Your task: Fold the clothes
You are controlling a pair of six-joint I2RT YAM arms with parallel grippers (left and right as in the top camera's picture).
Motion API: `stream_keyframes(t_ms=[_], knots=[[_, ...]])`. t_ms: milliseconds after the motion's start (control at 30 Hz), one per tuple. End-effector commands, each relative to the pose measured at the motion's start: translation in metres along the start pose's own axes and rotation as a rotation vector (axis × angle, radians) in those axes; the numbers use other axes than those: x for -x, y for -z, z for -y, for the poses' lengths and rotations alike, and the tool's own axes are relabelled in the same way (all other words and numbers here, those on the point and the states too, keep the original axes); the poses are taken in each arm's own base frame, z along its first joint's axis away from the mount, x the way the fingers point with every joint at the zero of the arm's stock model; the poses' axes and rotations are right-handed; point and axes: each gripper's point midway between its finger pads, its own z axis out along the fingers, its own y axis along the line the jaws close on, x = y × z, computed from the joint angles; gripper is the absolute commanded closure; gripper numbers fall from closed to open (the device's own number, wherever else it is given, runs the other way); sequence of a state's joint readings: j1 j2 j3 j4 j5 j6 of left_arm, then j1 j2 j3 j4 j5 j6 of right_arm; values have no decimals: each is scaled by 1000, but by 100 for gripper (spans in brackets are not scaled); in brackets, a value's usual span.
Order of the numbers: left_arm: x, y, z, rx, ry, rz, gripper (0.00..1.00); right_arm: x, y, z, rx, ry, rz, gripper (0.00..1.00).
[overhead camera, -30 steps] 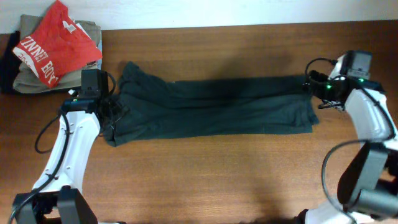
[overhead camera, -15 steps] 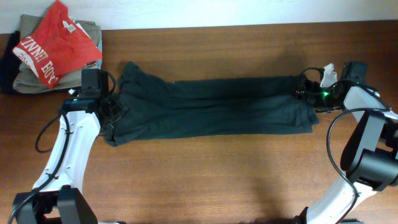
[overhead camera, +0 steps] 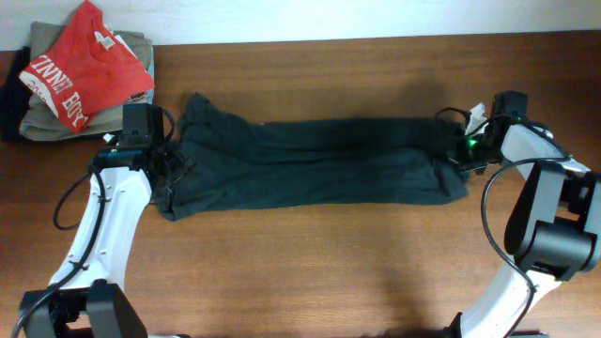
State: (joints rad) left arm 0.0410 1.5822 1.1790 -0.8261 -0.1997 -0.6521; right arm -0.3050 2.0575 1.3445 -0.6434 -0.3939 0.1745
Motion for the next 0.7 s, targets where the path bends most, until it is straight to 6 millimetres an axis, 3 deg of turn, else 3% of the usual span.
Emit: stream_keyframes(t_ms=[0,33,100,200,267,333,500,667], knots=[[2,-3,-3,17,2,4,1,29,56,22,-205,-48,121,96],[2,-3,-3,17,2,4,1,34,75,16,-226,-40,143,96],[2,-3,-3,17,3,4,1,36,91,2,-227,-15,162,96],[1,-3,-3,13,3,1,1,31,94,-28,-202,42,163,96],[1,-3,-2,10,3,-1,1,22,85,-49,-191,83,140,96],[1,-3,-2,11,3,-1,1,5,70,-87,-166,146,110,96],[1,-3,-2,11,3,-1,1,-37,42,-157,-121,290,49,96],[1,-3,-2,11,2,-1,1,-74,4,-192,-110,358,-18,96]])
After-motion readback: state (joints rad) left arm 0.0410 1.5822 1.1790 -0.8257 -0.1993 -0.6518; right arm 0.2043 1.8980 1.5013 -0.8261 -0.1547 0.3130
